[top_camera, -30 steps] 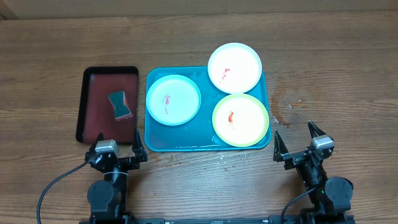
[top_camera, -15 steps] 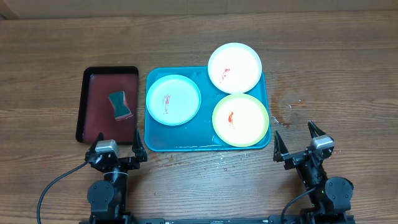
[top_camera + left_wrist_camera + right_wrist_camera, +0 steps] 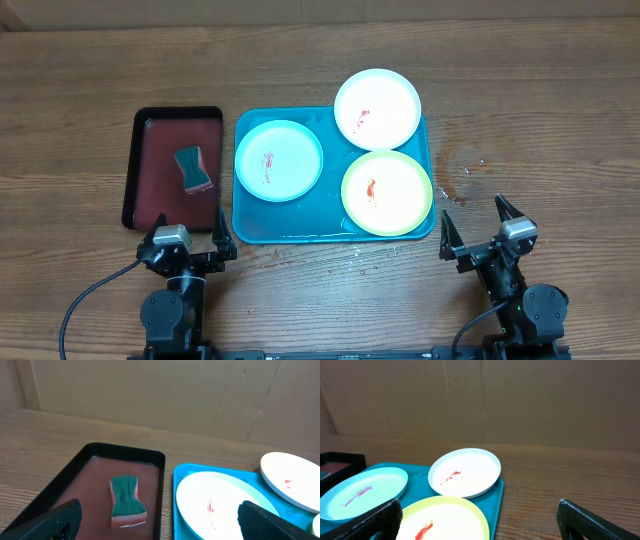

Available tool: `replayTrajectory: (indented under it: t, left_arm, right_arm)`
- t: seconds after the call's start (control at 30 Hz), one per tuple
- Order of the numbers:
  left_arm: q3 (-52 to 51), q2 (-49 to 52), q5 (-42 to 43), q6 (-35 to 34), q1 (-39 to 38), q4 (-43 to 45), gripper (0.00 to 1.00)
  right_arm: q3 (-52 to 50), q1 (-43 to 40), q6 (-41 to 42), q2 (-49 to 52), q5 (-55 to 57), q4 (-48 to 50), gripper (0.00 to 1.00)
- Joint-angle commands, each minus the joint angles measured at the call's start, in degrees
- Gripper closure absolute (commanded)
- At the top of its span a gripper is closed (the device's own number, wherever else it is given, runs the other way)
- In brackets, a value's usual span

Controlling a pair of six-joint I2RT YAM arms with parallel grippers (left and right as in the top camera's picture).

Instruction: Clean dirty plates on tray and stack at the side

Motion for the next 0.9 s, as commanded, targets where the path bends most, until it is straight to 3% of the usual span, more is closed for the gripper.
replayTrajectory:
  t: [0.0,0.5,0.87]
  left_arm:
    - [-0.2,-0.61,-0.2,1.09,0.2,0.17,0.0]
    - [0.52,-0.61,2.03,0.79,0.2,0.31,0.0]
    - [11.32,-0.13,1.07,1.6,0.22,-6.67,0.0]
  right_arm:
    - [-0.59,0.26,-0.48,-0.68,0.02,0.35,0.0]
    - [-0.57,0.26,-0.46,-0.68,0.0,0.39,0.0]
    - [3.43,0.26,1.09,-0.66,-0.02,0.52,0.0]
